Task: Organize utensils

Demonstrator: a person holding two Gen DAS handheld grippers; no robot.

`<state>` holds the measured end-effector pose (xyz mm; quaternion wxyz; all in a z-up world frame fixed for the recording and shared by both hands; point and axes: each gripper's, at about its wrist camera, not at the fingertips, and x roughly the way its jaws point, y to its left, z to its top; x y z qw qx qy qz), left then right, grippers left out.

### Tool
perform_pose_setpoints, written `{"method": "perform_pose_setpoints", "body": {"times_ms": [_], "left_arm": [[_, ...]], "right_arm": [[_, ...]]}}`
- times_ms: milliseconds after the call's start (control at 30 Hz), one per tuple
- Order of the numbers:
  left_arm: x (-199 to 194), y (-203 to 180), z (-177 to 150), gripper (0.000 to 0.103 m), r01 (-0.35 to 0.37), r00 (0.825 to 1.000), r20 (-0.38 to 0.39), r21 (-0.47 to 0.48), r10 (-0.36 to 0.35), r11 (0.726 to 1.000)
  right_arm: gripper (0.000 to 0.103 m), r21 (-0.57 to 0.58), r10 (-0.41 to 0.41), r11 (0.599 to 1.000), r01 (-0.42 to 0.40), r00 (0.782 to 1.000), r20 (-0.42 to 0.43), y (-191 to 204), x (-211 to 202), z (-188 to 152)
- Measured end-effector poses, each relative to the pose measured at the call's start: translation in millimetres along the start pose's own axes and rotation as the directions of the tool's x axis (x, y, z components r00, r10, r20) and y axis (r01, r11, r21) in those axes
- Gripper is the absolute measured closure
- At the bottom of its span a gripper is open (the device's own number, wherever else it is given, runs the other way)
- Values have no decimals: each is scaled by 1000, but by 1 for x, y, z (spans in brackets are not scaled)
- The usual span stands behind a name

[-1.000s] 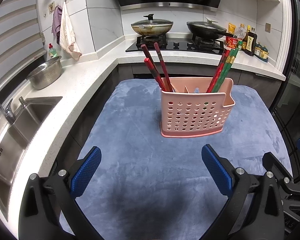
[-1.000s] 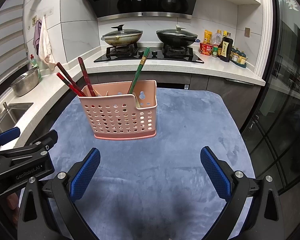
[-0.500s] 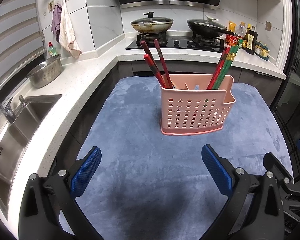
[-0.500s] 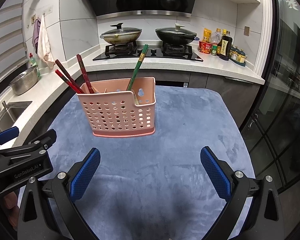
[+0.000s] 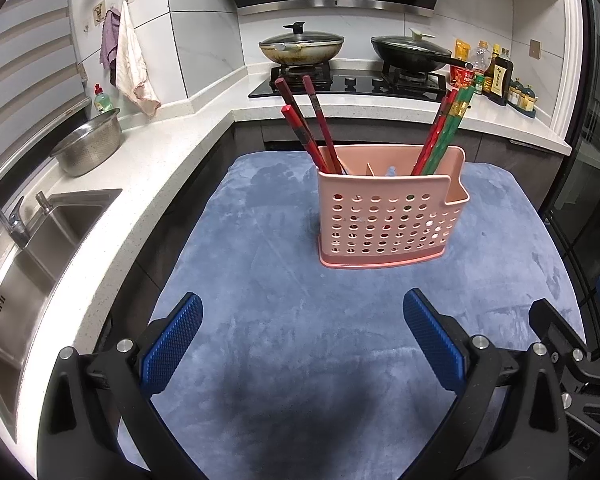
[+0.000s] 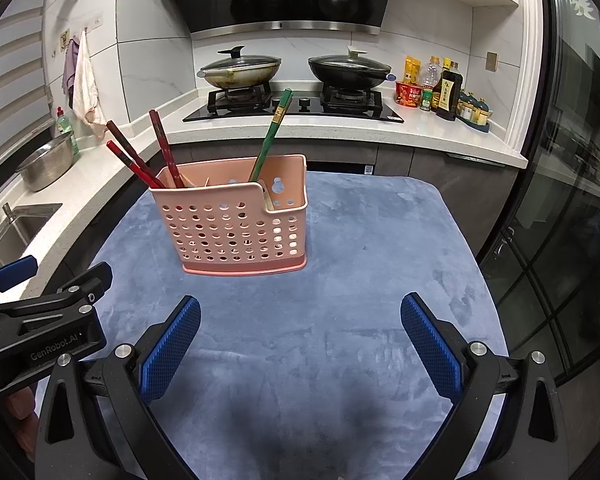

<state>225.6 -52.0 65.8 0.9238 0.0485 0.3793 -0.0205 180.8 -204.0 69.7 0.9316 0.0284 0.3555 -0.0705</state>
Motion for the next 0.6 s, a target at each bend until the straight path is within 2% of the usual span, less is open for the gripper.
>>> {"method": "perform_pose_setpoints", "body": {"times_ms": [600], "left_arm": [[1, 0, -1, 7, 4, 1000, 6, -4, -4, 1000]], "right_arm": [[7, 2, -1, 1000, 1, 1000, -7, -1, 1, -1]]}}
